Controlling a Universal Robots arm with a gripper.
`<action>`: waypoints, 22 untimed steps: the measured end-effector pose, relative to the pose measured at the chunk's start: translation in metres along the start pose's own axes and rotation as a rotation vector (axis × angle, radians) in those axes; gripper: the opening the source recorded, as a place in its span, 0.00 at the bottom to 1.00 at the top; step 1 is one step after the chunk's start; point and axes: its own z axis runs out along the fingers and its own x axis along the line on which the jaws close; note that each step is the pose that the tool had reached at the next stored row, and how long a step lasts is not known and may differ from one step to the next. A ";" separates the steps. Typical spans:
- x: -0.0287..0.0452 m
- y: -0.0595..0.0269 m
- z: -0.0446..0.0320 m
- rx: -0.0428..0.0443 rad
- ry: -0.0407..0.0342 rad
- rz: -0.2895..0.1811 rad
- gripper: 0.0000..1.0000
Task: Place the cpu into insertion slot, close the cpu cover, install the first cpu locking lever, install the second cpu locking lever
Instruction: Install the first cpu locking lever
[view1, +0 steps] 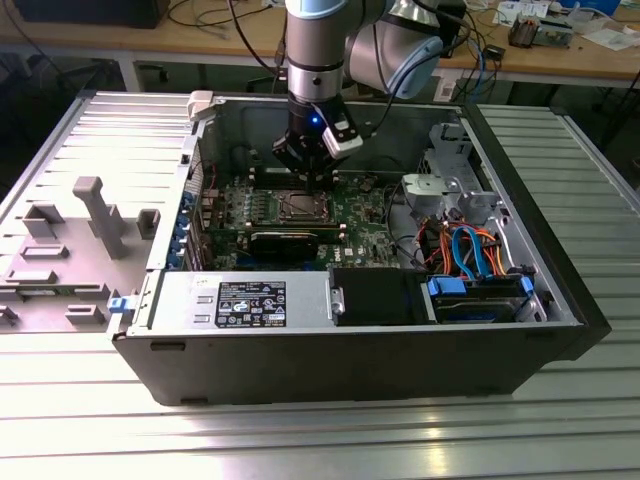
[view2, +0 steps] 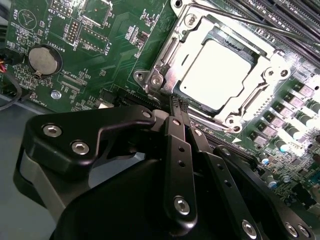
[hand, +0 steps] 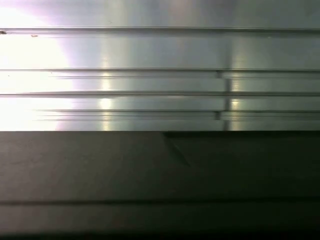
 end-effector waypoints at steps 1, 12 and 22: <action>0.0000 -0.0001 -0.0009 0.0001 0.0001 0.000 0.11; -0.0001 -0.0026 -0.0010 0.0003 0.0002 0.000 0.11; -0.0005 -0.0030 0.0037 0.0006 0.0004 0.000 0.11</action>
